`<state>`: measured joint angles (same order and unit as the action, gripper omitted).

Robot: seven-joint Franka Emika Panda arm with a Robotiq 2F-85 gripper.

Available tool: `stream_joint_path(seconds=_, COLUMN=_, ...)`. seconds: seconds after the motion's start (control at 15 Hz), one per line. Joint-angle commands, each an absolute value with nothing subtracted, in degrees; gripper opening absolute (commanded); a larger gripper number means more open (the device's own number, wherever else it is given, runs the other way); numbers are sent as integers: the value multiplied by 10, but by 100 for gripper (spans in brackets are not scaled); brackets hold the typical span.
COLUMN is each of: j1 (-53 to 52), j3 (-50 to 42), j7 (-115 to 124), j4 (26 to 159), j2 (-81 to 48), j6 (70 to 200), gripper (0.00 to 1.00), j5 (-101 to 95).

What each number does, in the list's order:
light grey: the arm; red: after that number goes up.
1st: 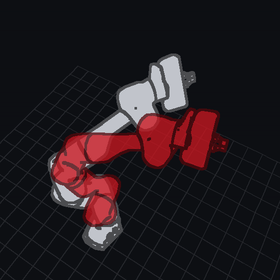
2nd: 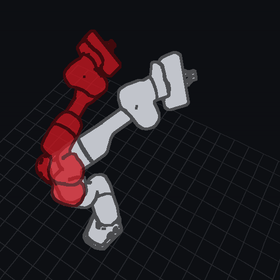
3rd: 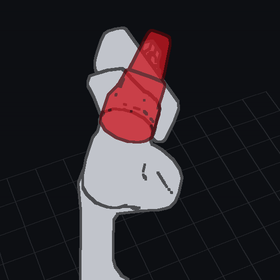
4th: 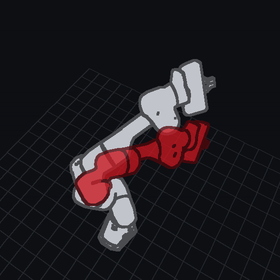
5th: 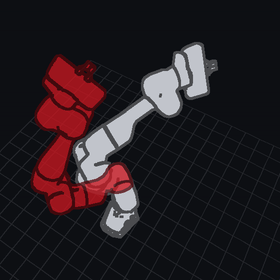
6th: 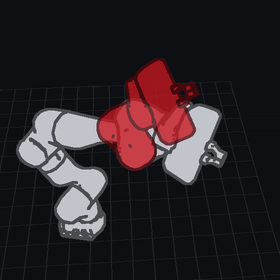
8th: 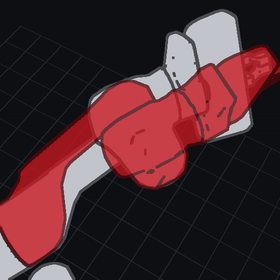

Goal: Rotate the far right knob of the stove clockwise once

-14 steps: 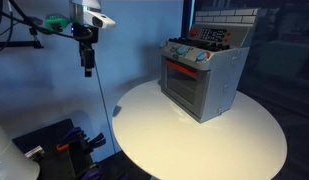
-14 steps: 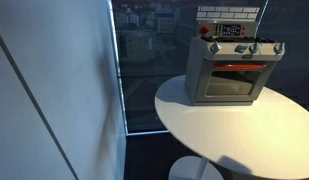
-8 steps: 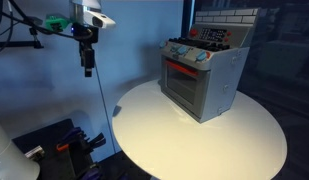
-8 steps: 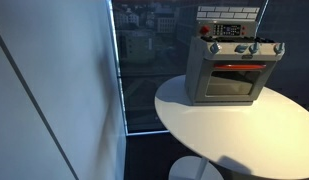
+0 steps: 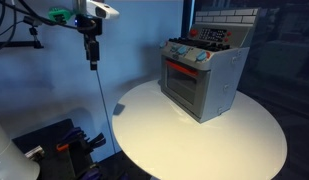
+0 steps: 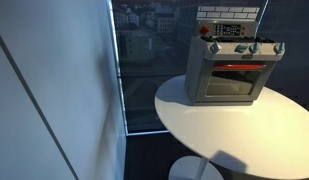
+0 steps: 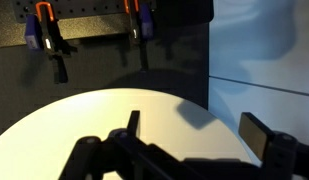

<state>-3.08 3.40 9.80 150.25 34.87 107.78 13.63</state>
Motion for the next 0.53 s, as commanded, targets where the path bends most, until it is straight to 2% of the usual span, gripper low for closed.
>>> stream_joint_path(seconds=0.0, j1=-18, j3=30, j7=99, j4=1459, j2=344, j6=1072, gripper=100, j5=133)
stream_joint_path(seconds=0.47, j1=15, j3=22, j7=103, j4=1392, j2=338, j6=1086, gripper=100, j5=108)
